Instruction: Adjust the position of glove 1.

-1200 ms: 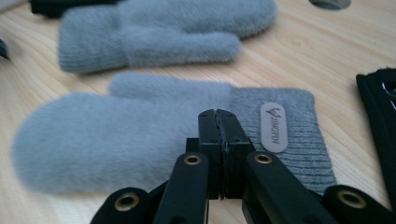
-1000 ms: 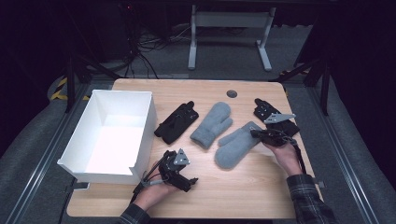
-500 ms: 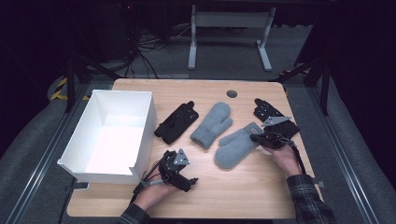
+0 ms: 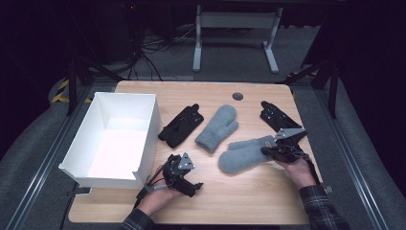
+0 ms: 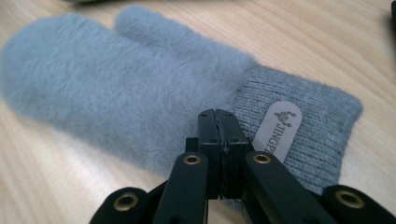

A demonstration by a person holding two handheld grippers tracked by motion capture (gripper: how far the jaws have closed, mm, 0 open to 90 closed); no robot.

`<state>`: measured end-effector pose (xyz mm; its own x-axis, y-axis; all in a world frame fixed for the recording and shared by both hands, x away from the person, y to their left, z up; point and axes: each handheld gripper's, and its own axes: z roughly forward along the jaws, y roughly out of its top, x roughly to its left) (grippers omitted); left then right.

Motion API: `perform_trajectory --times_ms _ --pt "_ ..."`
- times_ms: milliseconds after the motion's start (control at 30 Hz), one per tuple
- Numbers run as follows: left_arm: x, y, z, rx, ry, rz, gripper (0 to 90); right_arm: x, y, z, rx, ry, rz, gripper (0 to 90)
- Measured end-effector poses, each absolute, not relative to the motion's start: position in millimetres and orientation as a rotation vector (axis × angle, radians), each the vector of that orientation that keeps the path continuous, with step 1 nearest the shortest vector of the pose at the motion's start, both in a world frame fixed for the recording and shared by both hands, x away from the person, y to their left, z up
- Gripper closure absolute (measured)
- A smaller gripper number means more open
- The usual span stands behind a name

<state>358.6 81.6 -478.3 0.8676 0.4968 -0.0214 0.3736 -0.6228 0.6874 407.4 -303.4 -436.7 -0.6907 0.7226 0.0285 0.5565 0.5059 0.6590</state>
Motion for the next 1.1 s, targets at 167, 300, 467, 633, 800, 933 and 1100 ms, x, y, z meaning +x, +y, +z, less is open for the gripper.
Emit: perform_trajectory --times_ms 167,300,467,633,800,933,1100 --pt "359 82 -478 2.312 0.623 0.22 0.1 392 -306 -437 1.079 2.515 0.959 90.0" --pt "359 82 -478 2.312 0.623 0.219 0.1 380 -307 -437 1.074 2.524 0.963 90.0" --pt "359 82 -478 2.312 0.624 0.216 0.1 370 -309 -437 1.075 2.531 0.969 90.0" --pt "359 82 -478 2.312 0.623 0.218 0.1 356 -308 -437 1.059 2.547 0.969 90.0" --pt "359 82 -478 2.312 0.623 0.218 0.1 343 -306 -436 1.036 2.568 0.964 90.0" --pt "359 82 -478 2.312 0.622 0.218 0.1 335 -305 -436 1.014 2.581 0.967 90.0" --pt "359 82 -478 2.312 0.622 0.218 0.1 335 -309 -428 1.01 2.536 0.976 90.0"
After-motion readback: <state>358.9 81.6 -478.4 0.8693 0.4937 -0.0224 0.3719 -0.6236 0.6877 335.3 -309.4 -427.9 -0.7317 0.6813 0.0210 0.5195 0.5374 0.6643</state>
